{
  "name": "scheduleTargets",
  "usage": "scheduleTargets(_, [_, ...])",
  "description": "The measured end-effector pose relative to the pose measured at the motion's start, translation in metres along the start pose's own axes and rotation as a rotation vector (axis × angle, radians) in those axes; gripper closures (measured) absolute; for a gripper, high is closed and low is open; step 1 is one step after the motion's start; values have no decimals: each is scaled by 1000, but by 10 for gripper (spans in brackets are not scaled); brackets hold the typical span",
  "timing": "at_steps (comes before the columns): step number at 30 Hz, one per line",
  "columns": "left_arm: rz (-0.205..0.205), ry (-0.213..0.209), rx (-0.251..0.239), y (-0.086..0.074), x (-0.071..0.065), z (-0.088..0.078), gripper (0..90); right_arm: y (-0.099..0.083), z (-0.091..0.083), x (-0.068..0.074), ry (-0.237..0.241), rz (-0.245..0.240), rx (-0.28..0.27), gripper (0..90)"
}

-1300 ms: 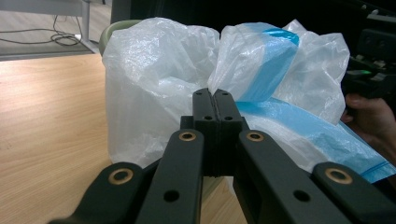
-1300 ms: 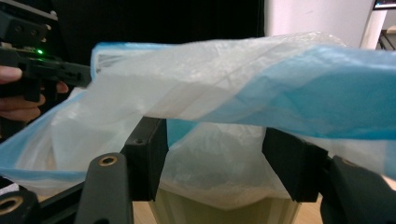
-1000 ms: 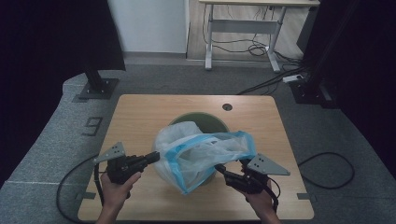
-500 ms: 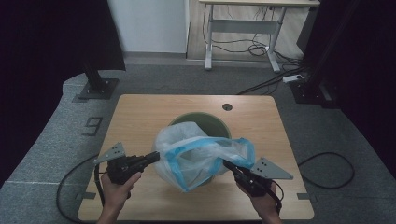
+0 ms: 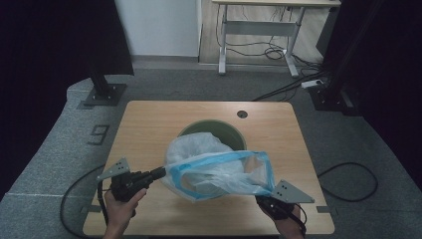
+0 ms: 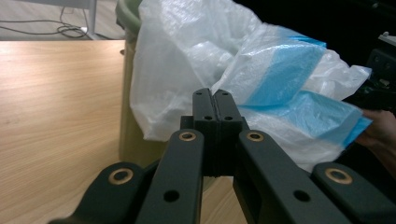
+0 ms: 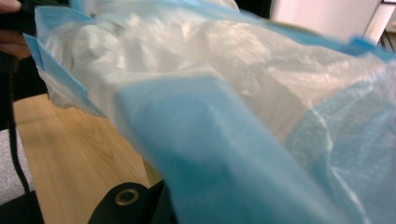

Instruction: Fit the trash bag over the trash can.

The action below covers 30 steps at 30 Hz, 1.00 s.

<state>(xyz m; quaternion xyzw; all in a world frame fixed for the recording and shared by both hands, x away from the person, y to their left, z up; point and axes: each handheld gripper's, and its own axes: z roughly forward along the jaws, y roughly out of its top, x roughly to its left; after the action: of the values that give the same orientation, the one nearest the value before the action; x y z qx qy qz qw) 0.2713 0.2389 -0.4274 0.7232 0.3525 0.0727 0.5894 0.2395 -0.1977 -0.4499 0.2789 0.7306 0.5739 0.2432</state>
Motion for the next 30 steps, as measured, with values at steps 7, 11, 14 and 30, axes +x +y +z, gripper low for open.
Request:
scheduleTargets(7, [-10,10,14,-6,6,2,897,-12,13,-7,0,40,13,883])
scheduleTargets(11, [-13,27,29,-11,10,11,896,-12,18,-8,7,52,0,888])
scheduleTargets(14, [-21,25,38,-15,11,18,896,-12,21,-8,5,38,8,889])
scheduleTargets(30, [39,117,-2,1,-3,6,540,-11,20,-8,-16,43,-12,887])
